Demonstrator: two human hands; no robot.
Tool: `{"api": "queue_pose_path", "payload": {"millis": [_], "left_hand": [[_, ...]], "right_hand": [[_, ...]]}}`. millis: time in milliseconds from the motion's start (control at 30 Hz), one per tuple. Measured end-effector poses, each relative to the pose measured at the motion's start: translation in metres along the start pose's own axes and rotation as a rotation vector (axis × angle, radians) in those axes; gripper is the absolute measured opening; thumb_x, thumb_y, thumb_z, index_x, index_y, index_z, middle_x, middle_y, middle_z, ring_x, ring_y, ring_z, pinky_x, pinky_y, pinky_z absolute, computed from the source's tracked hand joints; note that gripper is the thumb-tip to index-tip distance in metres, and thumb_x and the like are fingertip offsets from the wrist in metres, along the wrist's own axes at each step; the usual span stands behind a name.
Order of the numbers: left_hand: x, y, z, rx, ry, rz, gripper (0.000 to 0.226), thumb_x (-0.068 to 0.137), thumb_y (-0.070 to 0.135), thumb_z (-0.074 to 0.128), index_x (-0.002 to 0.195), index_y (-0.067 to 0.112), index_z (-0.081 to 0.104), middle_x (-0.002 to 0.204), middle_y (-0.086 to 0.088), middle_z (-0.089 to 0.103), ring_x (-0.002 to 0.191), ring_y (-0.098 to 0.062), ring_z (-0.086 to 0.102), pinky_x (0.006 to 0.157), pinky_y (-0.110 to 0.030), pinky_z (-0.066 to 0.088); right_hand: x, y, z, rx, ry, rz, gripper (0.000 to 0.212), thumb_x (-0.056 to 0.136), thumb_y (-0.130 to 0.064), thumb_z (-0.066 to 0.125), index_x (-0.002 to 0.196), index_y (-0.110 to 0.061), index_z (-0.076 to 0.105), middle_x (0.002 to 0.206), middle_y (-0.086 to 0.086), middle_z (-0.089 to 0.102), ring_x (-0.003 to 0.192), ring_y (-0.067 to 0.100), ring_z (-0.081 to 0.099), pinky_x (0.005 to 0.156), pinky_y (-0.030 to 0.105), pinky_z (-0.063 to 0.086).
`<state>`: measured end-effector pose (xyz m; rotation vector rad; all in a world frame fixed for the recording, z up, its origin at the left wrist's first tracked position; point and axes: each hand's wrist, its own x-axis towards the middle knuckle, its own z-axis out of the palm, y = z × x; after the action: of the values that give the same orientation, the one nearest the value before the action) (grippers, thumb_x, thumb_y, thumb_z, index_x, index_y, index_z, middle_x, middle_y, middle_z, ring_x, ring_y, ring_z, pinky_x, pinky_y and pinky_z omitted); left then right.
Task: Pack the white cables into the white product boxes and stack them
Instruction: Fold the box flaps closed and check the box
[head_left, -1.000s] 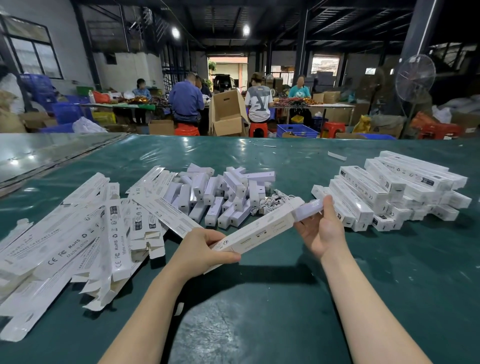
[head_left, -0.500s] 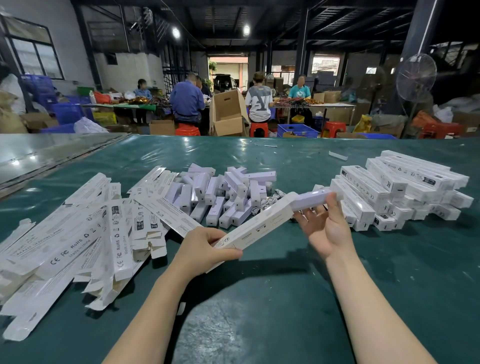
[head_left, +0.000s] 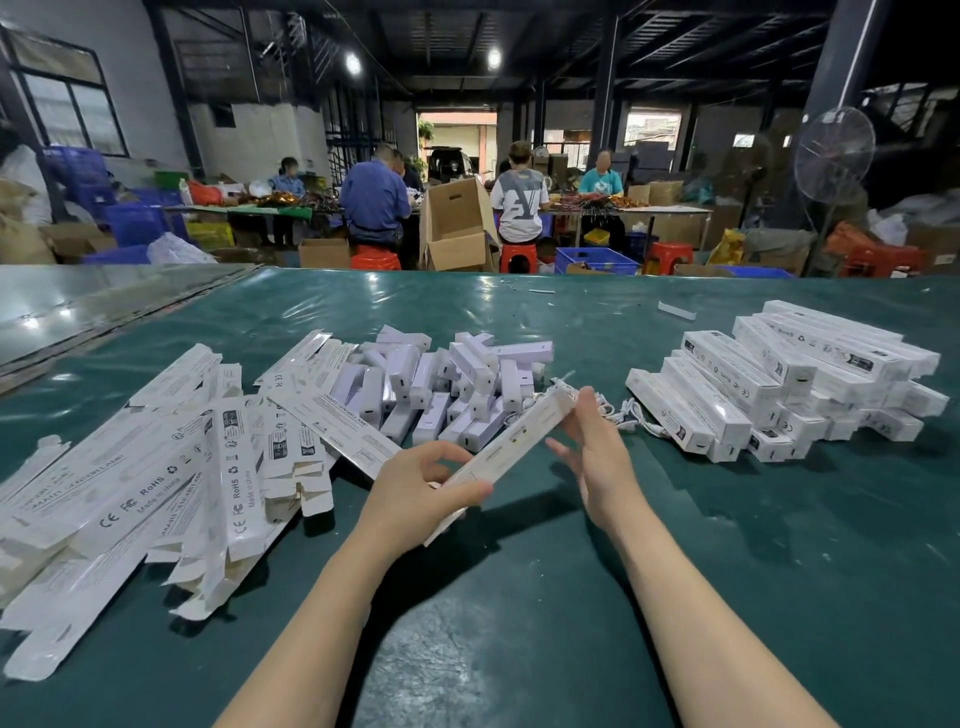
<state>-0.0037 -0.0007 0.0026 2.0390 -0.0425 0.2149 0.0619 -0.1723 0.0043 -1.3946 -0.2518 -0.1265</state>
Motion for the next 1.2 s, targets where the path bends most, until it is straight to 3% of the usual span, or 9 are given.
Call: {"api": "queue_pose_path", "payload": {"millis": [100,233,333,633,733,833,1000,1067,1200], "left_hand": [[0.000,0.003,0.000,0.026,0.007,-0.010,0.021,0.068,0.039,0.072,0.085,0.031,0.065,0.074,0.009,0.071,0.062,-0.012,0.066,0.066,-0.030,0.051],[0.002,0.002,-0.009,0.251,0.130,-0.041,0.020,0.072,0.048,0.061,0.088,0.036,0.062,0.083,0.012,0.066,0.076,-0.004,0.059,0.064,-0.020,0.042],[0.003,-0.002,-0.014,0.190,0.131,-0.111,0.013,0.078,0.045,0.059,0.089,0.039,0.057,0.090,0.007,0.063,0.082,-0.007,0.056,0.061,-0.022,0.038],[0.013,-0.006,-0.007,0.154,0.140,-0.142,0.008,0.077,0.043,0.063,0.083,0.038,0.060,0.083,0.009,0.061,0.079,-0.009,0.058,0.067,-0.028,0.047],[0.013,-0.002,-0.004,0.138,0.166,-0.140,0.022,0.059,0.054,0.062,0.077,0.042,0.058,0.078,0.010,0.063,0.073,-0.006,0.059,0.062,-0.025,0.046],[0.013,-0.001,-0.002,0.157,0.144,-0.150,0.034,0.051,0.051,0.072,0.082,0.042,0.061,0.080,0.014,0.065,0.075,-0.005,0.062,0.065,-0.025,0.047],[0.013,0.004,0.003,0.116,0.143,-0.118,0.021,0.061,0.033,0.080,0.071,0.043,0.064,0.075,0.017,0.067,0.067,0.001,0.061,0.059,-0.020,0.047],[0.011,0.008,0.004,-0.001,0.077,-0.074,0.021,0.067,0.028,0.079,0.071,0.044,0.066,0.076,0.020,0.067,0.067,0.001,0.063,0.061,-0.019,0.049],[0.005,0.010,0.004,0.007,-0.032,-0.007,0.016,0.077,0.029,0.072,0.081,0.043,0.065,0.083,0.027,0.064,0.079,0.010,0.059,0.065,-0.004,0.037]], "right_hand": [[0.000,0.001,-0.004,-0.146,0.065,0.027,0.032,0.099,-0.031,0.036,0.085,-0.025,0.064,0.095,-0.008,0.065,0.097,0.017,0.055,0.088,0.037,0.041],[0.006,0.011,-0.021,-0.784,0.387,-0.103,0.025,0.091,0.001,0.041,0.103,0.003,0.062,0.113,0.019,0.059,0.111,0.034,0.047,0.091,0.032,0.030],[0.018,0.012,-0.037,-0.853,0.483,0.092,0.035,0.084,0.008,0.040,0.111,0.002,0.060,0.134,0.019,0.039,0.126,0.033,0.032,0.098,0.029,0.023],[0.049,0.001,-0.064,-1.385,0.155,0.264,0.033,0.088,-0.001,0.039,0.120,0.002,0.044,0.127,0.021,0.049,0.121,0.037,0.041,0.094,0.039,0.038],[0.046,0.006,-0.056,-1.464,0.227,0.220,0.032,0.089,-0.003,0.040,0.121,-0.001,0.047,0.126,0.020,0.049,0.118,0.036,0.043,0.090,0.040,0.042],[0.035,0.013,-0.050,-1.333,0.371,0.083,0.025,0.091,-0.001,0.038,0.108,0.000,0.056,0.113,0.019,0.057,0.105,0.034,0.052,0.081,0.036,0.042],[0.007,0.011,-0.031,-0.404,0.740,-0.042,0.021,0.094,-0.007,0.044,0.099,-0.005,0.064,0.105,0.014,0.065,0.091,0.030,0.060,0.073,0.027,0.038],[0.003,0.008,-0.026,-0.170,0.683,-0.028,0.020,0.094,-0.003,0.044,0.095,-0.005,0.063,0.110,0.019,0.061,0.080,0.026,0.060,0.076,0.029,0.046],[0.004,0.004,-0.021,-0.146,0.479,-0.015,0.023,0.095,-0.005,0.043,0.081,-0.011,0.060,0.100,0.020,0.060,0.073,0.018,0.053,0.076,0.029,0.046]]}}
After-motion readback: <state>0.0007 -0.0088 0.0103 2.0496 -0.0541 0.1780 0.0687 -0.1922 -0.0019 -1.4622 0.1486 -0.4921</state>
